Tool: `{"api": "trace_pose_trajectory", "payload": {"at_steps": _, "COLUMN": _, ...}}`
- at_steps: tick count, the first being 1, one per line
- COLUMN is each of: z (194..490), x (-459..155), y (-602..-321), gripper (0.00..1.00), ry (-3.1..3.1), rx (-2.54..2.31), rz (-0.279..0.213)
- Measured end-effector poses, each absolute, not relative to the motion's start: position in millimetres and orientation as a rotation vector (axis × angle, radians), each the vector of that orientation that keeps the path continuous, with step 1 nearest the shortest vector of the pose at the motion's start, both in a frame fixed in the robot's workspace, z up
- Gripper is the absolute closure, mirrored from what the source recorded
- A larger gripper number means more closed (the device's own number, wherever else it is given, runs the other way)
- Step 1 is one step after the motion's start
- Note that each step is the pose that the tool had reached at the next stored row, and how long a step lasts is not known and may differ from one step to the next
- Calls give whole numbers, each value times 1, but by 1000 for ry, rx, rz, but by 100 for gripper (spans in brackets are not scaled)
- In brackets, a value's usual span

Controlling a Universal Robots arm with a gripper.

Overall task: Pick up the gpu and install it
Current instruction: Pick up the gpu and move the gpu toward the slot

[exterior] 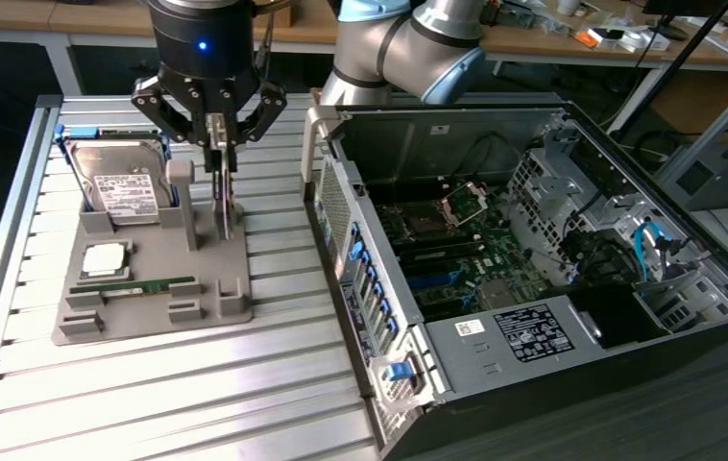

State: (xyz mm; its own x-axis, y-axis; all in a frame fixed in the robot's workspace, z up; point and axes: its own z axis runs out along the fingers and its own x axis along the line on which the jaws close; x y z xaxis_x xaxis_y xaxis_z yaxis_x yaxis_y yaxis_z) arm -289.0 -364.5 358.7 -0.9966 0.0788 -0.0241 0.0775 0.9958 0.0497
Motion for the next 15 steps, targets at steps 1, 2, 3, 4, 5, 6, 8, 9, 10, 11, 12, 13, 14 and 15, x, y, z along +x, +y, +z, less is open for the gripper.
{"api": "trace_pose_trajectory", "payload": {"at_steps": 1, "z": 359, "x": -289, "y": -364, "gripper": 73, "ry": 3112, "rx": 122, "rz": 76}}
{"api": "trace_pose_trajectory", "payload": {"at_steps": 2, "z": 360, "x": -289, "y": -364, "gripper": 73, "ry": 3112, "rx": 122, "rz": 76}}
{"api": "trace_pose_trajectory", "payload": {"at_steps": 3, "z": 360, "x": -289, "y": -364, "gripper": 73, "ry": 3112, "rx": 122, "rz": 76}}
{"api": "trace_pose_trajectory", "payload": {"at_steps": 4, "z": 361, "x": -289, "y": -364, "gripper": 73, "ry": 3112, "rx": 122, "rz": 76}}
{"api": "trace_pose_trajectory", "payload": {"at_steps": 5, "z": 362, "x": -289, "y": -364, "gripper": 73, "ry": 3112, "rx": 122, "rz": 76}}
{"api": "trace_pose_trajectory", "payload": {"at_steps": 6, "z": 363, "x": -289, "y": -364, "gripper": 73, "ry": 3112, "rx": 122, "rz": 76}}
{"api": "trace_pose_trajectory", "payload": {"at_steps": 8, "z": 365, "x": -289, "y": -364, "gripper": 73, "ry": 3112, "rx": 122, "rz": 76}}
{"api": "trace_pose_trajectory", "payload": {"at_steps": 9, "z": 366, "x": -289, "y": -365, "gripper": 73, "ry": 3112, "rx": 122, "rz": 76}}
{"api": "trace_pose_trajectory", "payload": {"at_steps": 10, "z": 366, "x": -289, "y": -364, "gripper": 73, "ry": 3112, "rx": 122, "rz": 76}}
{"api": "trace_pose_trajectory", "payload": {"at_steps": 11, "z": 367, "x": -289, "y": -364, "gripper": 73, "ry": 3112, "rx": 122, "rz": 76}}
{"api": "trace_pose_trajectory", "payload": {"at_steps": 12, "z": 367, "x": -289, "y": -364, "gripper": 73, "ry": 3112, "rx": 122, "rz": 76}}
{"api": "trace_pose_trajectory", "payload": {"at_steps": 13, "z": 368, "x": -289, "y": -364, "gripper": 73, "ry": 3112, "rx": 122, "rz": 76}}
{"api": "trace_pose_trajectory", "payload": {"at_steps": 14, "z": 369, "x": -289, "y": -364, "gripper": 73, "ry": 3112, "rx": 122, "rz": 76}}
{"api": "trace_pose_trajectory", "payload": {"at_steps": 15, "z": 369, "x": -289, "y": -364, "gripper": 73, "ry": 3112, "rx": 122, "rz": 76}}
